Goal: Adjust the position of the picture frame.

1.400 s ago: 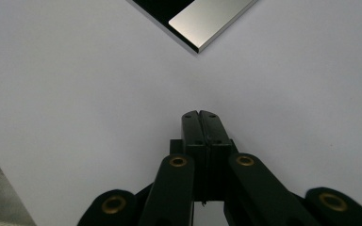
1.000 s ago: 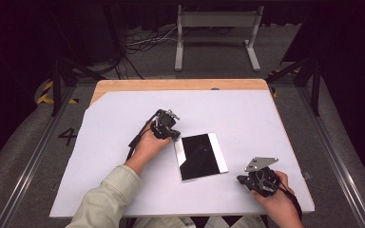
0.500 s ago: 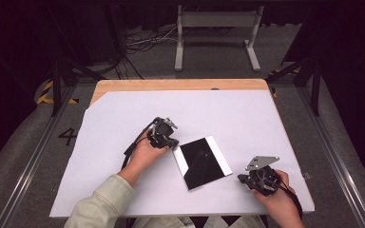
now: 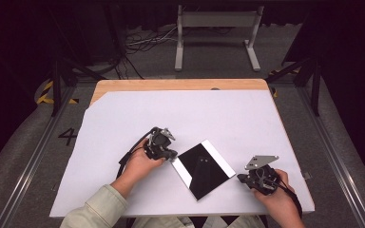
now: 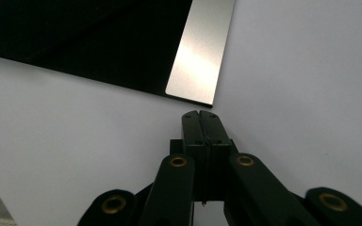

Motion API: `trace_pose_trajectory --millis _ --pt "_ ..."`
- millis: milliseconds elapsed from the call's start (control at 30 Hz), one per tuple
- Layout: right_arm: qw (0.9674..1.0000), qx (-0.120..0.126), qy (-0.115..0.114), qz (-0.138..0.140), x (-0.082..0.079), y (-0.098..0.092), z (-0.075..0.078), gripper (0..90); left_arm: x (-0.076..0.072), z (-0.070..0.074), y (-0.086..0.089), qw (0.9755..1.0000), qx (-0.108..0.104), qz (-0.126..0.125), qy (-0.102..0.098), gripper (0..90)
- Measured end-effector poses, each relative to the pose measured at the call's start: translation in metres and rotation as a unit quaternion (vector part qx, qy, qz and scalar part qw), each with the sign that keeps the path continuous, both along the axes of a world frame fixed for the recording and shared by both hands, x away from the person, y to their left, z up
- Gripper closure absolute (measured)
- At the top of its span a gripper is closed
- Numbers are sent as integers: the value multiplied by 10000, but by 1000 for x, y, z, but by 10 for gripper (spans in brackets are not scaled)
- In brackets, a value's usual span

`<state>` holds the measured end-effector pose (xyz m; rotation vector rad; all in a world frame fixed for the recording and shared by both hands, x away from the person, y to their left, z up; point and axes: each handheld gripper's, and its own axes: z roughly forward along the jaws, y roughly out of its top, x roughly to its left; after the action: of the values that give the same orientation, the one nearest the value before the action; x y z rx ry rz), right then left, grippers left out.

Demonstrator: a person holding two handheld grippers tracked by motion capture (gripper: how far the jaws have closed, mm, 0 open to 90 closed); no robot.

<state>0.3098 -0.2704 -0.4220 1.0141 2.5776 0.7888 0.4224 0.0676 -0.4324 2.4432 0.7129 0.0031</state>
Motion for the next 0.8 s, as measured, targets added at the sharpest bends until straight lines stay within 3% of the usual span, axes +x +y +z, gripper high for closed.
trace_pose_trajectory --millis 233,500,800 --pt "9999 -59 67 77 1 1 -2 900 -3 1 3 9999 -55 -58 80 900" --pt "10000 -4 55 51 3 4 -4 900 -4 12 16 9992 -341 179 -94 900" --pt "10000 -3 -27 74 11 10 -5 900 -8 14 25 9991 -358 187 -158 900"
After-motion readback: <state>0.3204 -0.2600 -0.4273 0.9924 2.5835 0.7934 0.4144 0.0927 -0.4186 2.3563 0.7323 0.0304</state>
